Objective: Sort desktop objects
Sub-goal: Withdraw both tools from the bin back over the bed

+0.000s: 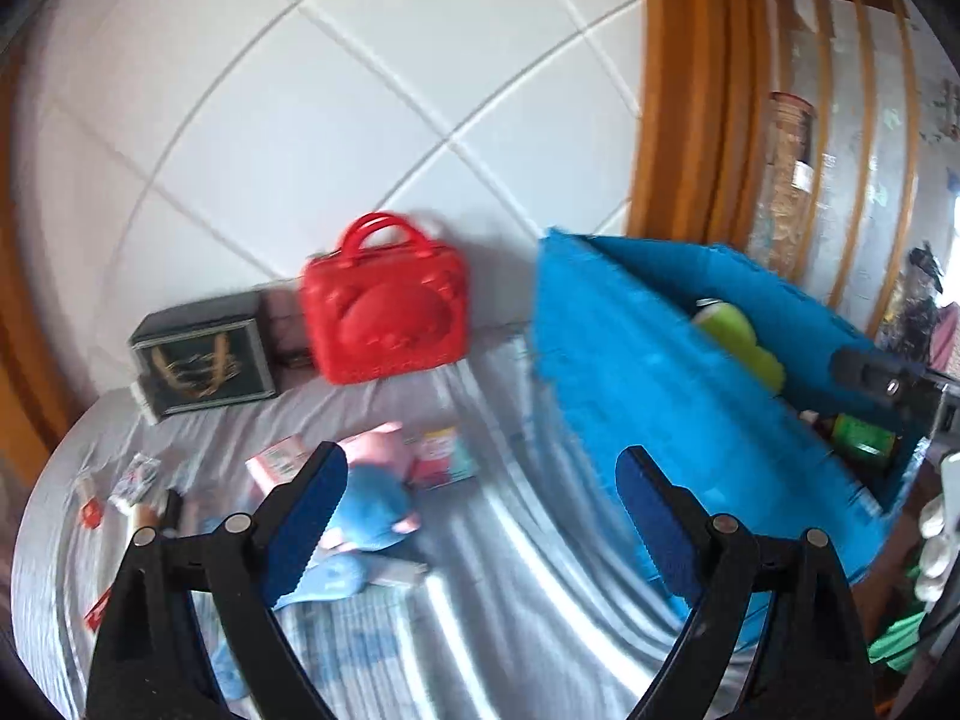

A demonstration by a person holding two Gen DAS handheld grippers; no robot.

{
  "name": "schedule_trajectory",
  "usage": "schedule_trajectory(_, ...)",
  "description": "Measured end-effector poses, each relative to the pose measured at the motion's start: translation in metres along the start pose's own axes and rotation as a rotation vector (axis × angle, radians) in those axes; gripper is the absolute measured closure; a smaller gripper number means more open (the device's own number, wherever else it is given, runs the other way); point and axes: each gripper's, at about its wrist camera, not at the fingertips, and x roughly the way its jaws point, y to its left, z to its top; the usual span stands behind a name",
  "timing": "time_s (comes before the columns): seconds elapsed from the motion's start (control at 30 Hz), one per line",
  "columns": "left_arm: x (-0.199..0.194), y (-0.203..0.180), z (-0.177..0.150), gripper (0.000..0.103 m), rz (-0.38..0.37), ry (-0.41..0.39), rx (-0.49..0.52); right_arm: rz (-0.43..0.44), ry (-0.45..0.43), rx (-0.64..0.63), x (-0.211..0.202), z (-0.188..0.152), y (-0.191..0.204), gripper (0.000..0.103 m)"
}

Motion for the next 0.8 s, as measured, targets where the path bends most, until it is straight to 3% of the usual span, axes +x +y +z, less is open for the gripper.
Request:
schedule_trajectory(0.2,-0.004,0.129,-0.054,0.011,0.143,0.097,-0.084,0.121,0.068,-0.065,0.044,-0.008,0.100,0.000)
schedule_trajectory(0.37,-0.009,0.247,-0.126,0.011,0.258,0.219,-0.196,0.174,0.176,-0.068,0.096,-0.030,0.162,0.000)
schedule_trajectory(0.53,-0.014,0.341,-0.186,0.011,0.365,0.338,-0.245,0.198,0.293,-0.093,0.146,-0.060,0.220,0.000)
schedule_trajectory(0.67,-0.009,0.388,-0.216,0.011,0.381,0.394,-0.266,0.225,0.373,-0.124,0.180,-0.082,0.264,0.000)
schedule_trajectory(0.8,0.009,0.414,-0.231,0.011,0.323,0.426,-0.284,0.249,0.453,-0.158,0.215,-0.100,0.308,0.000)
